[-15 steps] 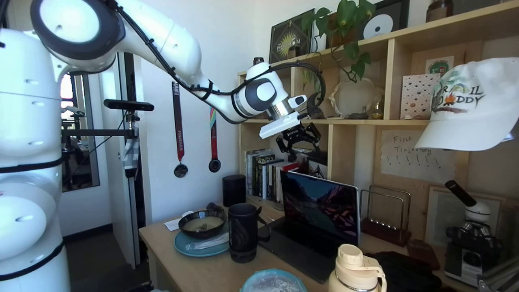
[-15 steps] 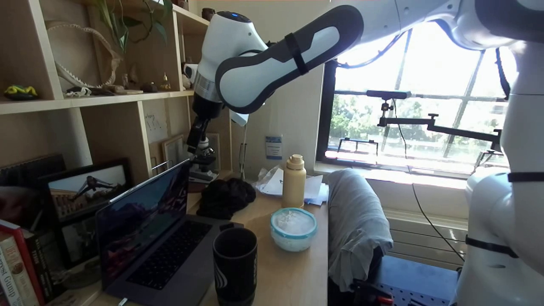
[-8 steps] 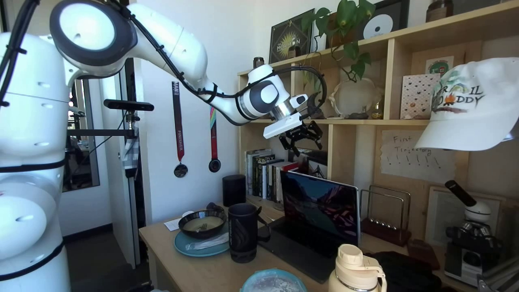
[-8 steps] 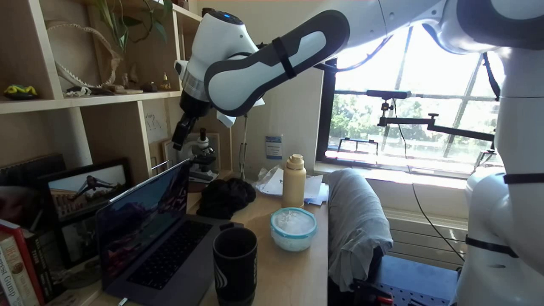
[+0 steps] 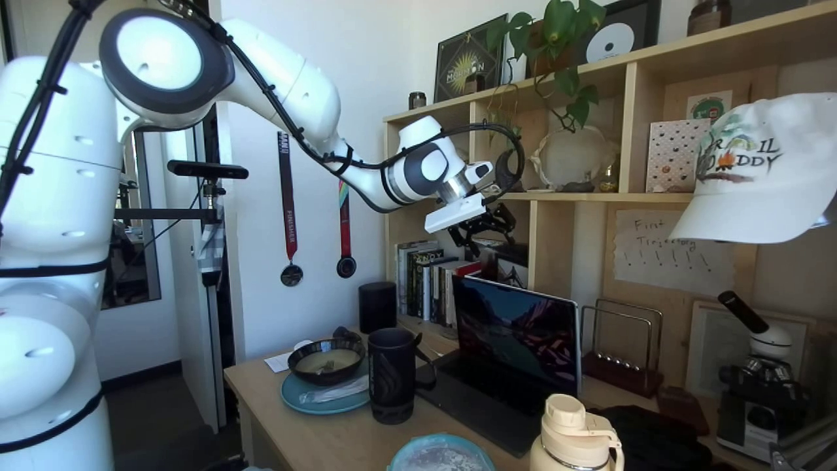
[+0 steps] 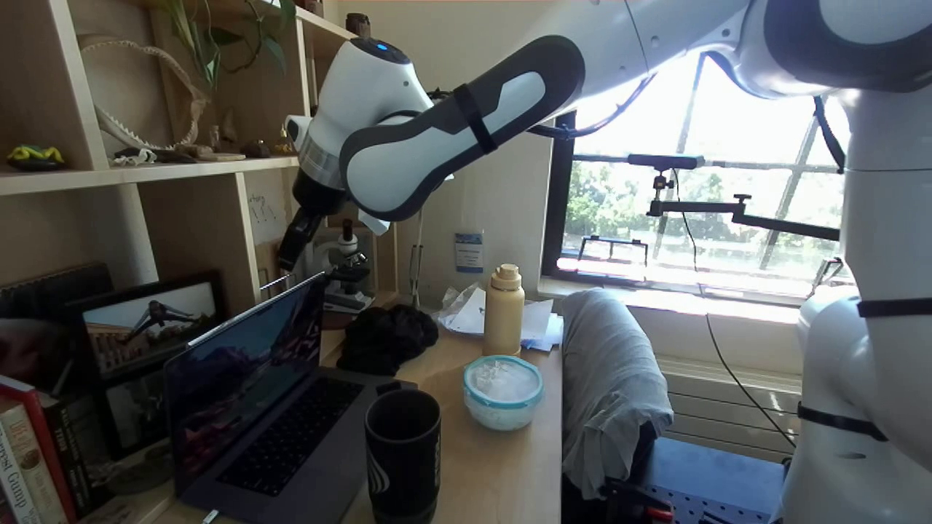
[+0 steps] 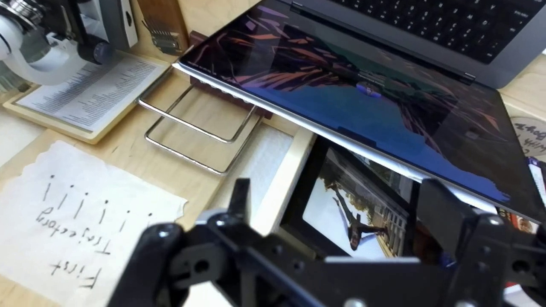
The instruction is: Close the laptop
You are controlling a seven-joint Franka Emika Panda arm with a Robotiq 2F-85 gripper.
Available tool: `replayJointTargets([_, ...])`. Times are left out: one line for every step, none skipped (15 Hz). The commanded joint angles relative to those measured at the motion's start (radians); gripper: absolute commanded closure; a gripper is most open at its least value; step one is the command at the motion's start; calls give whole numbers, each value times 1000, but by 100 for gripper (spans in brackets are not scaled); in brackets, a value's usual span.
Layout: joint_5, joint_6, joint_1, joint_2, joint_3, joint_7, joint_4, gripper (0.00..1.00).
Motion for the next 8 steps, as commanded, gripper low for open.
replayJointTargets([57, 69, -23, 56, 45, -57, 25, 0])
replayJointTargets([75, 91, -28, 76, 58, -77, 33, 0])
replayJointTargets([82, 113, -31, 102, 67, -97, 48, 0])
replayJointTargets([103, 127, -40, 122, 82, -120, 61, 0])
replayJointTargets([127, 145, -45, 142, 91, -150, 76, 0])
replayJointTargets([145, 163, -54, 163, 105, -172, 90, 0])
replayJointTargets([167, 175, -66, 184, 121, -199, 109, 0])
replayJointTargets([184, 189, -76, 207, 136, -219, 128, 0])
